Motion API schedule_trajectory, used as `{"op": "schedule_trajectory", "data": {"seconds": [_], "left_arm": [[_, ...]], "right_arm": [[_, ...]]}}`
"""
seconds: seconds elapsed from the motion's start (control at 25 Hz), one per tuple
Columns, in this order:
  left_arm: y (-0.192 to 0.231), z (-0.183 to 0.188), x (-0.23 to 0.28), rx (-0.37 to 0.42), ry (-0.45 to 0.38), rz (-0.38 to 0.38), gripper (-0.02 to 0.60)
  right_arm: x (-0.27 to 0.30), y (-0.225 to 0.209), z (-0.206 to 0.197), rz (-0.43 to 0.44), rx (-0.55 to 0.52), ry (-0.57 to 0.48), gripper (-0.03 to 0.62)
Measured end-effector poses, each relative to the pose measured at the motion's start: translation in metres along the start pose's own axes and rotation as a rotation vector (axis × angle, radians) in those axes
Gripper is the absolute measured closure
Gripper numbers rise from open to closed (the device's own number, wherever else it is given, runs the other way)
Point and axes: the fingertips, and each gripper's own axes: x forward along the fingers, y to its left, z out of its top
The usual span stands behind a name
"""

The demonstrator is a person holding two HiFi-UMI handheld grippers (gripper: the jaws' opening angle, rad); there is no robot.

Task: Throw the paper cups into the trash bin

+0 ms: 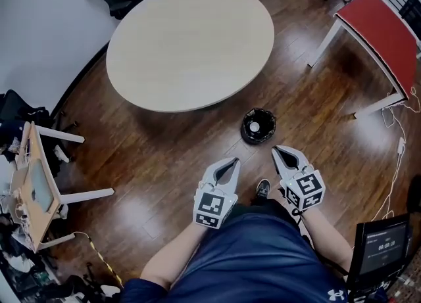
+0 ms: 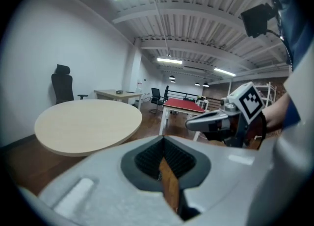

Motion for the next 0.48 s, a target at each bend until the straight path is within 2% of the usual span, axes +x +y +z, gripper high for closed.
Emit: {"op": "schedule_trajectory", "data": {"seconds": [0.2, 0.36, 0.48], "left_arm": [[-0.026, 0.022, -0.017, 0.095, -0.045, 0.017, 0.578], [-0.023, 0.040, -0.026, 0.106, -0.086, 0.026, 0.578], [-0.019, 0.051, -0.028, 0.084, -0.119, 0.033, 0.578]], "right_arm": [[-0.024, 0.012, 0.019, 0.009, -0.041, -0.067, 0.583], [-0.026, 0.024, 0.042, 0.036, -0.081, -0.132, 0.583], [-0.026, 0.031, 0.056, 0.047, -0.099, -0.156, 0.583]]}}
